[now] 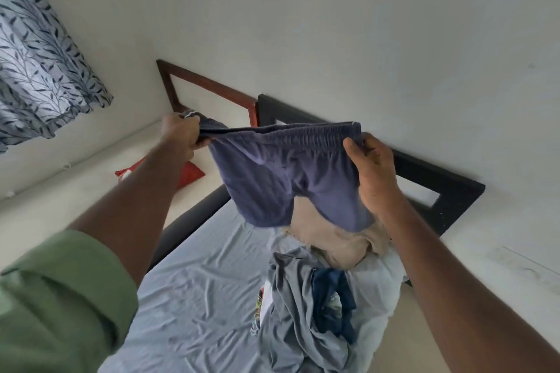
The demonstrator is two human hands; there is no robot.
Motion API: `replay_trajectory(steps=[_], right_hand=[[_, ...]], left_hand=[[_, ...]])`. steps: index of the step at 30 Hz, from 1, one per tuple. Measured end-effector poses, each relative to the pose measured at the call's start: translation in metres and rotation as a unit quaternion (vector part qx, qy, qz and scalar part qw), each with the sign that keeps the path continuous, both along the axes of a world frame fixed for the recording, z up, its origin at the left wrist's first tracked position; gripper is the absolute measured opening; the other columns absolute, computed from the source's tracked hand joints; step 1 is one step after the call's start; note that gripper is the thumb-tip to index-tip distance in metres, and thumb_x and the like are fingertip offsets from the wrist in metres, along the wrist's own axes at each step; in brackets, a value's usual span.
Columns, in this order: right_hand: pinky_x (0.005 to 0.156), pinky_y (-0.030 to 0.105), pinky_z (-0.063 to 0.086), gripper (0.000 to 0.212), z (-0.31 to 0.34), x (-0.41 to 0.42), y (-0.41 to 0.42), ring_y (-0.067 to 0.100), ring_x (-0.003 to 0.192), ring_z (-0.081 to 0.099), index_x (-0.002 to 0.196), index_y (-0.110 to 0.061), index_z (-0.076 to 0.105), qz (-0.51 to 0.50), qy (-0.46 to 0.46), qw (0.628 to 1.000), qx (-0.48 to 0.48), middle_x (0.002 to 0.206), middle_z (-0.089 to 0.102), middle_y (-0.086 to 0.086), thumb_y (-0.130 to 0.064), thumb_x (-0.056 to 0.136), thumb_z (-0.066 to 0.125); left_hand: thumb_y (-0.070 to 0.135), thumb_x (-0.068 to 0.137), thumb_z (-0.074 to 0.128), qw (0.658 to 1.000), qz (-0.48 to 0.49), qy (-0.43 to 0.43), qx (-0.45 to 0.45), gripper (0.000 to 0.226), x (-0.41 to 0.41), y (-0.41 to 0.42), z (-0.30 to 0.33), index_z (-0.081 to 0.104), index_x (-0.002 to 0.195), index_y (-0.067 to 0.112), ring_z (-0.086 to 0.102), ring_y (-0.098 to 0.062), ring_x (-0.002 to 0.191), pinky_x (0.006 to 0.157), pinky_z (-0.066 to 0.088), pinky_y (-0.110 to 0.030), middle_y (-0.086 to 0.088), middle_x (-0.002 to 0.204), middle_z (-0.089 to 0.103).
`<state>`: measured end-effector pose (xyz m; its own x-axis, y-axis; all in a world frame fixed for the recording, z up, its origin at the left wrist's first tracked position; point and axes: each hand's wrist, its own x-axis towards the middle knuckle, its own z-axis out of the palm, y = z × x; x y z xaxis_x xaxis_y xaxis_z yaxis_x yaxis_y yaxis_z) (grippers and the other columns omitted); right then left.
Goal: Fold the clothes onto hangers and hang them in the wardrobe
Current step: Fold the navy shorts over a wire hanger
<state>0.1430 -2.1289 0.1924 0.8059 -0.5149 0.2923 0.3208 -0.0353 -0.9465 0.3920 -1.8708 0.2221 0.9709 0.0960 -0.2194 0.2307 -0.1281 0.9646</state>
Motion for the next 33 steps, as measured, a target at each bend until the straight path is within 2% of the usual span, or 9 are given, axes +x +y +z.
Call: replay_trajectory(steps=[3,6,8,11,15,19,23,26,33], right_hand=[[0.065,0.021,0.05,0.007,-0.015,-0.023,0.038,0.01,0.071,0.062,0.086,-0.021,0.07,0.051,0.025,0.998,-0.015,0.076,0.068,-0.006,-0.02,0.093,0.069],[0.063,0.021,0.053,0.013,-0.057,-0.052,0.082,0.016,0.071,0.065,0.084,-0.029,0.075,0.087,0.083,0.993,-0.014,0.077,0.072,0.0,-0.018,0.089,0.07],[0.065,0.02,0.053,0.023,-0.097,-0.071,0.115,0.011,0.069,0.065,0.083,-0.024,0.075,0.086,0.117,0.989,-0.019,0.076,0.072,0.001,-0.004,0.092,0.068],[0.058,0.016,0.049,0.009,-0.156,-0.103,0.174,0.009,0.061,0.062,0.091,-0.003,0.071,0.119,0.162,0.98,-0.013,0.074,0.07,0.008,0.004,0.092,0.066],[0.059,0.016,0.047,0.006,-0.251,-0.153,0.257,0.005,0.06,0.058,0.089,0.0,0.069,0.147,0.223,0.964,0.002,0.067,0.065,-0.003,0.006,0.09,0.068],[0.068,0.018,0.045,0.008,-0.363,-0.213,0.346,0.004,0.068,0.053,0.088,-0.004,0.069,0.231,0.314,0.919,-0.051,0.071,0.06,-0.011,-0.002,0.088,0.076],[0.08,0.025,0.051,0.014,-0.465,-0.274,0.426,0.004,0.08,0.061,0.096,-0.012,0.071,0.314,0.395,0.859,-0.089,0.082,0.069,-0.008,-0.009,0.085,0.081],[0.086,0.029,0.057,0.019,-0.515,-0.31,0.477,0.003,0.087,0.067,0.102,-0.018,0.075,0.358,0.433,0.819,-0.119,0.092,0.075,-0.006,-0.017,0.085,0.082],[0.093,0.028,0.057,0.029,-0.574,-0.379,0.567,-0.005,0.093,0.071,0.113,-0.028,0.075,0.453,0.47,0.737,-0.175,0.094,0.077,-0.015,-0.027,0.084,0.081]], left_hand=[[0.012,0.104,0.054,0.998,0.011,0.024,0.05,0.011,-0.016,0.029,-0.015,0.053,0.092,0.01,0.051,-0.024,0.058,0.024,0.038,-0.021,-0.013,0.094,0.053],[0.011,0.101,0.06,0.995,0.015,0.02,0.093,0.009,-0.047,0.075,-0.052,0.06,0.108,0.006,0.054,-0.022,0.061,0.029,0.043,-0.019,-0.007,0.083,0.054],[0.012,0.099,0.063,0.992,0.013,0.009,0.128,0.009,-0.066,0.119,-0.098,0.063,0.105,0.005,0.054,-0.019,0.062,0.036,0.048,-0.022,-0.005,0.079,0.055],[0.016,0.097,0.065,0.988,-0.001,0.027,0.154,0.018,-0.091,0.184,-0.176,0.069,0.11,0.004,0.055,-0.023,0.062,0.045,0.047,-0.028,-0.007,0.081,0.061],[0.019,0.098,0.064,0.974,-0.003,0.084,0.208,0.012,-0.151,0.277,-0.282,0.067,0.105,0.01,0.055,-0.023,0.064,0.047,0.045,-0.027,-0.009,0.083,0.061],[0.015,0.098,0.06,0.961,0.006,0.118,0.248,0.004,-0.226,0.382,-0.407,0.063,0.099,0.012,0.05,-0.024,0.058,0.049,0.041,-0.027,-0.013,0.078,0.057],[0.013,0.096,0.061,0.948,0.03,0.156,0.275,0.004,-0.304,0.482,-0.51,0.063,0.099,0.012,0.052,-0.026,0.064,0.055,0.044,-0.032,-0.011,0.075,0.057],[0.016,0.095,0.061,0.941,0.046,0.184,0.282,0.01,-0.354,0.542,-0.557,0.062,0.103,0.011,0.049,-0.024,0.062,0.054,0.04,-0.028,-0.008,0.077,0.055],[0.013,0.098,0.06,0.929,0.064,0.207,0.299,0.019,-0.437,0.627,-0.604,0.063,0.116,0.018,0.054,-0.025,0.084,0.072,0.047,-0.037,-0.013,0.101,0.061]])
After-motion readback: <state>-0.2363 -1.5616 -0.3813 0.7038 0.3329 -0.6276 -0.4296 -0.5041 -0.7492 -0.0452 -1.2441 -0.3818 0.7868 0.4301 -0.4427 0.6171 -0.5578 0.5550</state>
